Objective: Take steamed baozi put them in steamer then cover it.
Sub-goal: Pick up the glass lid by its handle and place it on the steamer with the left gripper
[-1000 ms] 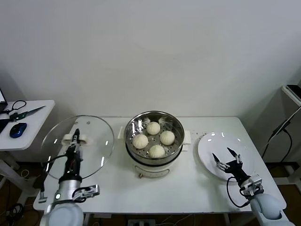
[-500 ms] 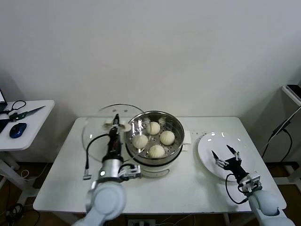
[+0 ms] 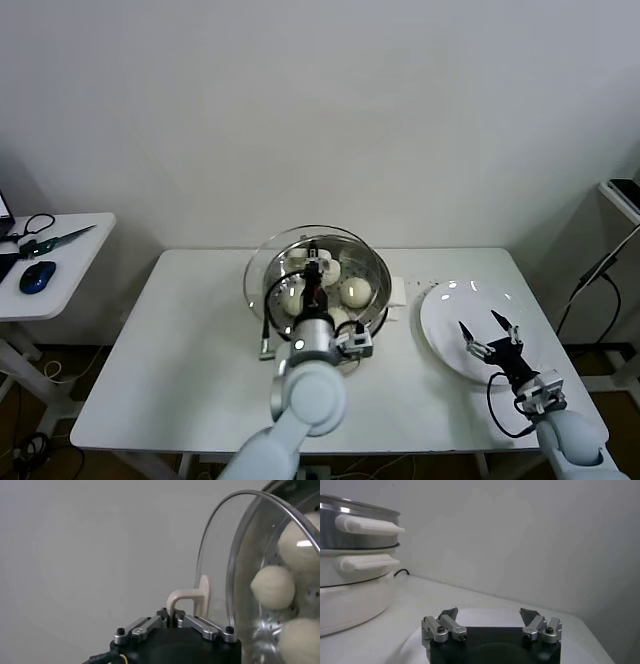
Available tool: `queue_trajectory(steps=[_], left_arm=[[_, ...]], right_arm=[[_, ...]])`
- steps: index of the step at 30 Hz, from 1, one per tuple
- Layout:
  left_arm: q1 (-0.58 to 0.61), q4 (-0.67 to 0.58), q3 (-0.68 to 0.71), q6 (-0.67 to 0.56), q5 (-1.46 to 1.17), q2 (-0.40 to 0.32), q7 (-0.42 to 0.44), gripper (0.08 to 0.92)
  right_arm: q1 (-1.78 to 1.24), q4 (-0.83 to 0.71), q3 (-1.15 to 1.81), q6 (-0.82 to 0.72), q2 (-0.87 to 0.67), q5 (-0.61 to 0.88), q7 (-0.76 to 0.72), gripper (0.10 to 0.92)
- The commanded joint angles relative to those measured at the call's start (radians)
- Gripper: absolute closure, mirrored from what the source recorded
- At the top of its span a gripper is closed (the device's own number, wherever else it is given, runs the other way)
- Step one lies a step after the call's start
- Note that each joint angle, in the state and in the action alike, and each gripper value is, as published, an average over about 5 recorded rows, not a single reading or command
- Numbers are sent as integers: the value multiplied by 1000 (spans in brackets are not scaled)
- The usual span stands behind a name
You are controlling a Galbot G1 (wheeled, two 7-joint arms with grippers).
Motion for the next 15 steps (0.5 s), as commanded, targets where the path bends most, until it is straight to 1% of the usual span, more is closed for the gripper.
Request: queue_trajectory(steps=[1,9,15], left_arm=[[-60,197,28,48,44,-152,-20,846],[-65,251,-18,48,45,-154,-34,846],[-71,274,-23,48,44,-143,-55,846]], right_arm=[[-12,0,24,4,3,-3,-3,203],[-10,-2,25,5,8,-10,-6,203],[-8,-3,24,6,13,-14,-7,203]])
